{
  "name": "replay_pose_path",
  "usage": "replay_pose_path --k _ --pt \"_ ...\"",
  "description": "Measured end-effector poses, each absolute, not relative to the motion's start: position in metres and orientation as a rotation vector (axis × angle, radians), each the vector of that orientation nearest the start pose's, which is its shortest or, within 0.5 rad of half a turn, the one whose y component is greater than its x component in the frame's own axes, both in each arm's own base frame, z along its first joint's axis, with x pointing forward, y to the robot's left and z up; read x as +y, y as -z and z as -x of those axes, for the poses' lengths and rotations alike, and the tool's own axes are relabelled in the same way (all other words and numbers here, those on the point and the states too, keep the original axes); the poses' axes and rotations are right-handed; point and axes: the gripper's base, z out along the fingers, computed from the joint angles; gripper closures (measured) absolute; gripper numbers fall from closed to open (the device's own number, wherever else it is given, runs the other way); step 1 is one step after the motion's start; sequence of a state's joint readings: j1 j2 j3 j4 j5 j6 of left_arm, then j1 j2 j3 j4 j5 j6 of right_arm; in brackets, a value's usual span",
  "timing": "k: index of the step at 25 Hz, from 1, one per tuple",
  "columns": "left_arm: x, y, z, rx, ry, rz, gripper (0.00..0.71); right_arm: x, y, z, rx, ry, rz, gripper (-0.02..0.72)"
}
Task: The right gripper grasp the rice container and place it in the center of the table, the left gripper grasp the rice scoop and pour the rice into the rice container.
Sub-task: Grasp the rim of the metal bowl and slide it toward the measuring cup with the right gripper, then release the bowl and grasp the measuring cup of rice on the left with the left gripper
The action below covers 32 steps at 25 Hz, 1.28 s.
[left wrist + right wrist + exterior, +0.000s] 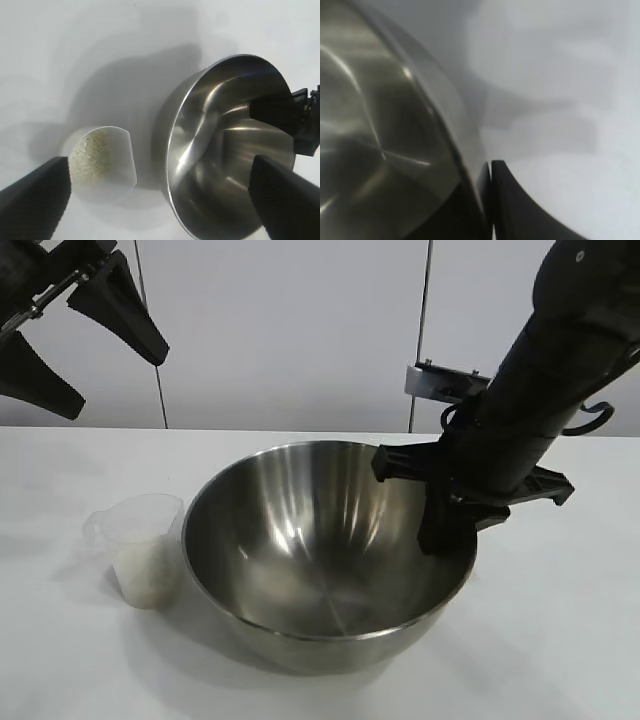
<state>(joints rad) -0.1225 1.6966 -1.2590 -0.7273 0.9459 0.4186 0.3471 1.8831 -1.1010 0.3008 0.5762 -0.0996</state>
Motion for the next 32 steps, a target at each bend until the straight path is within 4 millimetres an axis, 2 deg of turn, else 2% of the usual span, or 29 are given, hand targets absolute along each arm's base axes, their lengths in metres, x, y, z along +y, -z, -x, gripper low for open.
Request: replay_pose_path --k 7,9,10,11,14,15,16,18,22,26,28,32 --pt "-0.091 -0.263 -0.339 2.656 0.827 -0.246 0.016 0.137 -0.152 -0.334 2.815 -0.327 0.313 0.691" --pt "-0.091 -0.263 -0.339 2.656 0.827 -0.246 0.016 0.138 -0.152 -0.335 2.815 -0.330 0.303 0.656" --pt "-0.091 -0.263 -0.339 2.656 0.827 -0.246 0.016 0.138 -0.152 -0.335 2.816 -0.331 0.297 0.618" --pt "-0.091 -0.263 -0.339 2.656 0.827 -0.246 0.016 0.138 -0.152 -0.335 2.814 -0.333 0.293 0.549" --pt "-0.091 -0.263 -0.339 2.656 0.827 -0.246 0.016 0.138 -0.155 -0.335 2.810 -0.335 0.292 0.250" --pt "-0.091 -0.263 -0.339 2.656 0.827 -0.246 0.016 0.138 -0.158 -0.334 2.804 -0.338 0.293 0.169" --pt "-0.091 -0.263 -0.339 2.656 0.827 -0.246 0.016 0.138 -0.163 -0.333 2.798 -0.339 0.299 0.122" --pt "-0.091 -0.263 -0.339 2.656 0.827 -0.246 0.016 0.138 -0.179 -0.332 2.778 -0.345 0.317 0.080" --pt "-0.091 -0.263 -0.339 2.656 0.827 -0.246 0.016 0.131 -0.230 -0.333 2.727 -0.325 0.345 0.059" --pt "-0.091 -0.263 -0.339 2.656 0.827 -0.246 0.016 0.098 -0.276 -0.337 2.707 -0.226 0.302 0.059" --pt "-0.091 -0.263 -0.339 2.656 0.827 -0.245 0.016 0.071 -0.293 -0.337 2.709 -0.159 0.239 0.059" --pt "-0.091 -0.263 -0.339 2.655 0.826 -0.245 0.016 0.014 -0.312 -0.326 2.739 -0.057 0.069 0.052"
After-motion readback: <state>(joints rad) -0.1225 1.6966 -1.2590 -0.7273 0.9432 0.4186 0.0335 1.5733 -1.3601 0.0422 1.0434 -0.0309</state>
